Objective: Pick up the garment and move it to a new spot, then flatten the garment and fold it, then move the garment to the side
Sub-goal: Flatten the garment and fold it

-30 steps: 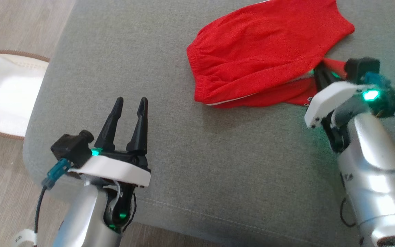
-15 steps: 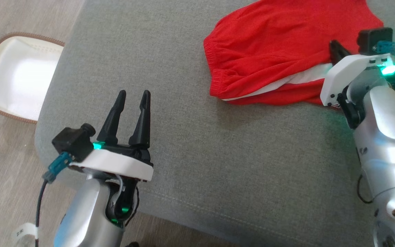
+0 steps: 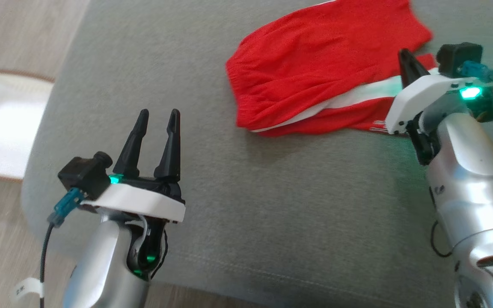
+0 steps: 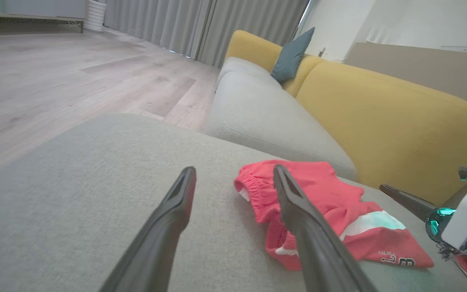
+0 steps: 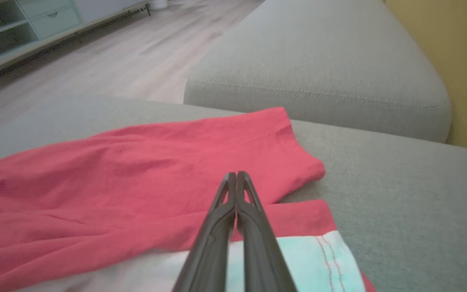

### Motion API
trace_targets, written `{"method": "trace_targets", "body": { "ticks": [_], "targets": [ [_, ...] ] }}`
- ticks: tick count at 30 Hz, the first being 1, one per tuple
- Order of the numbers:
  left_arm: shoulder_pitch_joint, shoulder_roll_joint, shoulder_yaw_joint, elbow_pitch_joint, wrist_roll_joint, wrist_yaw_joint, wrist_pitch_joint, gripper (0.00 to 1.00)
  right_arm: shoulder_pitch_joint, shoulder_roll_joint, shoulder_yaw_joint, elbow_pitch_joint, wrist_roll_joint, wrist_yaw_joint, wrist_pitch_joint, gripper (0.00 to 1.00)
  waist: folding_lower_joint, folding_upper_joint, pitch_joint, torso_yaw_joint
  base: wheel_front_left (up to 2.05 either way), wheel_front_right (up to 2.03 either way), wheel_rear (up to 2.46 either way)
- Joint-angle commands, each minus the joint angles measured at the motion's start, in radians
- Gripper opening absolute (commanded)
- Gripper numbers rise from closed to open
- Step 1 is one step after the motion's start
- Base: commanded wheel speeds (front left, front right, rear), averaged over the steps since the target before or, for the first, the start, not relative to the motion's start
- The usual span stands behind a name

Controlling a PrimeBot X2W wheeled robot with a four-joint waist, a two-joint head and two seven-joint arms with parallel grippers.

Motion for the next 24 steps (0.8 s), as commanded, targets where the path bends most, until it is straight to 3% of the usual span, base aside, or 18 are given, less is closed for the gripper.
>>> {"method": "trace_targets", "body": {
  "ticks": [1,7,11,24],
  "targets": [
    [-0.020,0.009,0.039,-0.030,0.011,-0.001,-0.008,1.00,-0.005,0.026,0.023,-0.047,0.017,0.007,-0.031,0.00,0.0000,0.0000,-0.041,-0.051,0.00,0.00,0.00],
    [-0.006,0.009,0.046,-0.026,0.031,-0.004,-0.008,1.00,0.102,0.043,0.043,-0.134,0.072,0.007,-0.098,0.00,0.0000,0.0000,-0.095,-0.139,0.00,0.00,0.00],
    [0.001,0.009,0.055,-0.010,0.045,-0.010,-0.008,1.00,0.233,0.050,0.036,-0.261,0.108,0.007,-0.128,0.00,0.0000,0.0000,-0.123,-0.203,0.00,0.00,0.00],
    [0.001,0.009,0.090,0.038,0.077,-0.026,-0.008,1.00,0.545,0.054,0.043,-0.599,0.190,0.007,-0.136,0.00,0.0000,0.0000,-0.115,-0.301,0.00,0.00,0.00]
  ]
}}
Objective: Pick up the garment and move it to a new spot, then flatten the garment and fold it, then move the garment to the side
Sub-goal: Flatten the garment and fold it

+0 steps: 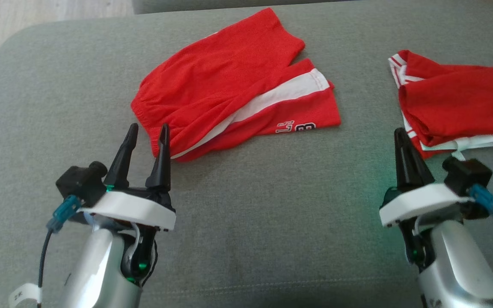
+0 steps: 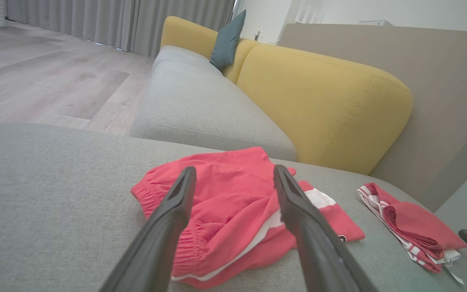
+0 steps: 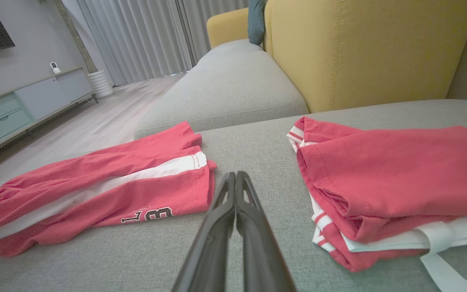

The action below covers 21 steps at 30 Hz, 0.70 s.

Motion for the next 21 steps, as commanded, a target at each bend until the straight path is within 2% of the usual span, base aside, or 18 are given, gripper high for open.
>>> {"method": "trace_targets", "body": {
  "ticks": [1,3,4,5,21],
  "targets": [
    [-0.016,0.009,0.036,-0.029,0.008,-0.007,-0.008,1.00,-0.015,0.009,0.027,-0.044,0.006,0.007,-0.013,0.00,0.0000,0.0000,0.001,-0.006,0.00,0.00,0.00],
    [-0.007,0.009,0.039,-0.030,0.009,-0.010,-0.008,1.00,0.017,0.009,0.029,-0.075,0.008,0.007,-0.019,0.00,0.0000,0.0000,0.001,-0.011,0.00,0.00,0.00],
    [-0.003,0.009,0.039,-0.030,0.009,-0.011,-0.008,1.00,0.031,0.010,0.030,-0.088,0.015,0.007,-0.021,0.54,0.0000,0.0000,0.000,-0.013,0.00,0.00,0.00],
    [0.002,0.009,0.040,-0.031,0.009,-0.012,-0.008,1.00,0.045,0.010,0.034,-0.100,0.018,0.007,-0.024,1.00,0.0000,0.0000,-0.001,-0.016,0.00,0.00,0.00],
    [0.013,0.009,0.040,-0.015,0.023,-0.021,-0.008,1.00,0.131,0.010,0.071,-0.196,0.024,0.007,-0.022,1.00,0.0000,0.0000,0.005,-0.020,0.00,0.00,0.00]
  ]
}}
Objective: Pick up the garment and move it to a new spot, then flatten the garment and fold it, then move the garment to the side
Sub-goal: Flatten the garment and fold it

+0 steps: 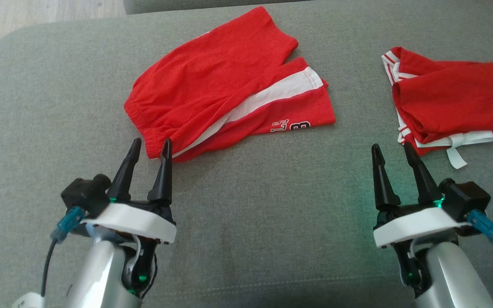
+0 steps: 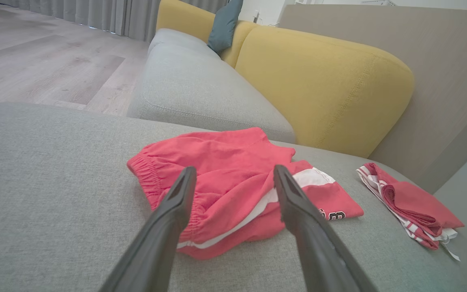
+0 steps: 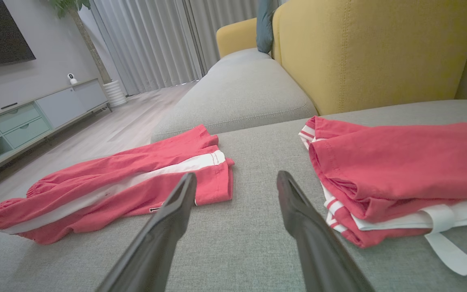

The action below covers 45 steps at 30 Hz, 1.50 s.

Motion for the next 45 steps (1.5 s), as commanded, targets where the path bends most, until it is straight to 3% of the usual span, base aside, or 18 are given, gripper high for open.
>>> {"method": "trace_targets", "body": {
  "ticks": [1,9,17,29,34,45],
  "targets": [
    [-0.027,0.009,0.036,-0.028,0.007,-0.004,-0.008,1.00,0.004,0.002,0.022,-0.039,0.001,0.007,0.000,1.00,0.0000,0.0000,-0.001,0.001,0.00,0.00,0.00],
    [-0.029,0.009,0.022,-0.035,-0.004,-0.005,-0.008,1.00,-0.003,0.002,-0.004,-0.042,0.003,0.007,0.017,1.00,0.0000,0.0000,0.000,0.018,0.00,0.00,0.00],
    [-0.033,0.009,0.002,-0.047,-0.013,-0.001,-0.008,1.00,-0.120,0.002,-0.054,-0.015,-0.005,0.007,0.088,1.00,0.0000,0.0000,0.022,0.055,0.00,0.00,0.00],
    [-0.069,0.009,-0.033,-0.044,-0.025,-0.002,-0.008,1.00,-0.426,0.002,-0.082,0.270,0.055,0.007,0.262,1.00,0.0000,0.0000,0.101,0.138,0.00,0.00,0.00],
    [-0.090,0.009,-0.046,-0.044,-0.034,-0.002,-0.008,1.00,-0.518,0.002,-0.083,0.404,0.092,0.007,0.278,1.00,0.0000,0.0000,0.138,0.173,0.00,0.00,0.00],
    [-0.117,0.009,-0.071,-0.047,-0.063,0.005,-0.008,1.00,-0.616,-0.028,-0.083,0.533,0.136,0.007,0.281,1.00,0.0000,0.0000,0.181,0.216,0.00,0.00,0.00]
  ]
}}
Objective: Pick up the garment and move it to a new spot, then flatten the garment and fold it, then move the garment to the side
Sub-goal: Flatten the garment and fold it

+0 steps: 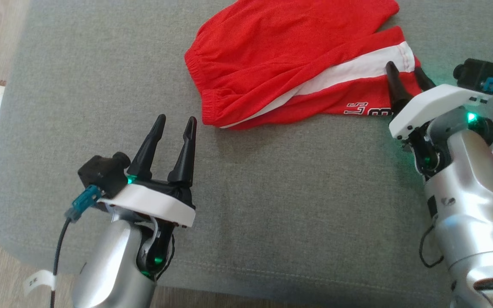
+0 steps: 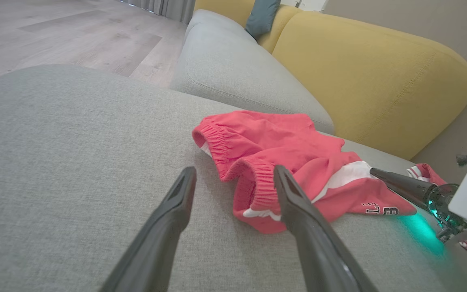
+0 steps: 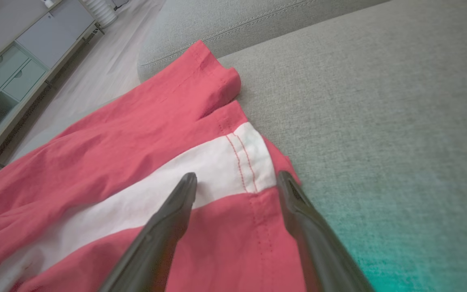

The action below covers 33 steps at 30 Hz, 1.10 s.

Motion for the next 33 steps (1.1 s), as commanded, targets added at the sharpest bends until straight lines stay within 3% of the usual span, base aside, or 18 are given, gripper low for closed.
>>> {"method": "trace_targets", "body": {
  "ticks": [1,20,21,25,33],
  "targets": [
    [-0.034,0.009,0.029,-0.031,-0.007,0.005,-0.008,1.00,-0.040,0.001,0.022,-0.016,0.009,0.007,-0.009,1.00,0.0000,0.0000,0.005,0.005,0.00,0.00,0.00],
    [-0.037,0.009,0.033,-0.023,-0.005,0.006,-0.008,1.00,-0.082,-0.012,0.115,0.037,0.060,0.007,-0.066,1.00,0.0000,0.0000,-0.003,-0.002,0.00,0.00,0.00],
    [-0.037,0.009,0.033,-0.022,-0.005,0.006,-0.008,1.00,-0.084,-0.014,0.118,0.038,0.063,0.007,-0.070,0.86,0.0000,0.0000,-0.003,-0.001,0.00,0.00,0.00],
    [-0.037,0.009,0.033,-0.020,-0.005,0.007,-0.008,1.00,-0.091,-0.019,0.130,0.046,0.072,0.007,-0.084,0.00,0.0000,0.0000,-0.007,0.000,0.00,0.00,0.00],
    [-0.030,0.009,0.038,-0.011,-0.006,0.009,-0.008,1.00,-0.080,-0.026,0.160,0.052,0.094,0.007,-0.114,0.00,0.0000,0.0000,-0.034,-0.009,0.00,0.00,0.00]
  ]
}}
